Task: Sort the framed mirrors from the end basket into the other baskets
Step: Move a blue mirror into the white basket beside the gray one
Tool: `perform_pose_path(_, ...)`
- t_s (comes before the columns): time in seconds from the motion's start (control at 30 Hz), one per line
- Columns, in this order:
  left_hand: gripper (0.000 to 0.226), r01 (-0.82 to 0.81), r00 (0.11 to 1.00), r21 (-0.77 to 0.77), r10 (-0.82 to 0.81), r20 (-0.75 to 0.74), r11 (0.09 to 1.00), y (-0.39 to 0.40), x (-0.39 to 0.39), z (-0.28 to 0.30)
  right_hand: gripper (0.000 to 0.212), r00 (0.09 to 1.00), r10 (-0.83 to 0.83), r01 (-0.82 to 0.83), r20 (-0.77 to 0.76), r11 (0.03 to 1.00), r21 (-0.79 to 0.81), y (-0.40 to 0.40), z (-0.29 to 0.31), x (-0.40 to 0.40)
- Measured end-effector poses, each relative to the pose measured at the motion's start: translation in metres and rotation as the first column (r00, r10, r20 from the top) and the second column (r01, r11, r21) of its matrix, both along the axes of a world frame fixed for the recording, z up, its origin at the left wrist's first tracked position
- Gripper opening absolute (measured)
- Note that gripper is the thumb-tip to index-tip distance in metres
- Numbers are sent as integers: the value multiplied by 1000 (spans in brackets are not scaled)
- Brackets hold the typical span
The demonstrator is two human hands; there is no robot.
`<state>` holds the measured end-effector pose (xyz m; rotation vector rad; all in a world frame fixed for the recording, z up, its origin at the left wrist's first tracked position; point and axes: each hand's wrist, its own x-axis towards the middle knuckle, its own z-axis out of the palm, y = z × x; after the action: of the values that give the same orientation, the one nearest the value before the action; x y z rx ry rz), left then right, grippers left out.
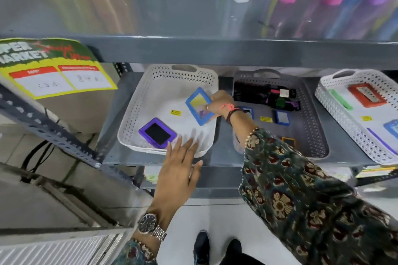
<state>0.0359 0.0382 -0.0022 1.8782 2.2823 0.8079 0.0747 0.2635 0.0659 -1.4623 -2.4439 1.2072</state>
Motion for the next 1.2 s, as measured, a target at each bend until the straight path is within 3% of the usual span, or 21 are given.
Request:
perform_pose_path(0.07,45,70,998,11,-70,8,998,16,16,-2,18,998,-68,68,-14,997,-22,11,8,23)
perform_pose_path(0.2,46,192,981,5,-192,42,981,55,57,-7,30,964,-244,240,-109,970,-48,42,9,89)
perform_pose_path(0.33,46,301,950,-5,-299,85,954,91,103,-11,19,909,-397,395,-129,918,-40,75,9,170)
perform_pose_path(0.4,45,326,944,7,-326,52,945,104,128,-9,15,872,-468,454,-145,883,-117,89,8,212)
perform_pose_path(0.6,30,167,983,85,-172,62,982,140,190,-8,17,815,-544,516,-198,838,-178,122,12,318)
perform_pose_path(0.73,35,50,999,66,-51,14,997,162,236,-5,19,803,-566,531,-186,822,-208,154,14,386)
perform_pose_path(0.8,36,-8,1000,54,8,-14,999,171,254,-4,9,796,-567,527,-214,822,-217,167,16,416)
perform_pose_path(0.87,33,-48,998,68,51,-48,997,174,262,-6,22,769,-595,553,-235,803,-224,181,17,440)
perform_pose_path(1.0,36,-119,986,75,126,-109,990,177,281,-8,11,786,-599,586,-152,801,-121,214,12,494)
perform_pose_path(1.13,37,-141,980,37,145,-136,989,178,291,-11,32,822,-565,555,68,822,128,239,-1,531)
perform_pose_path(1.2,39,-138,981,6,137,-141,990,178,292,-12,36,826,-545,523,145,836,165,243,-8,540)
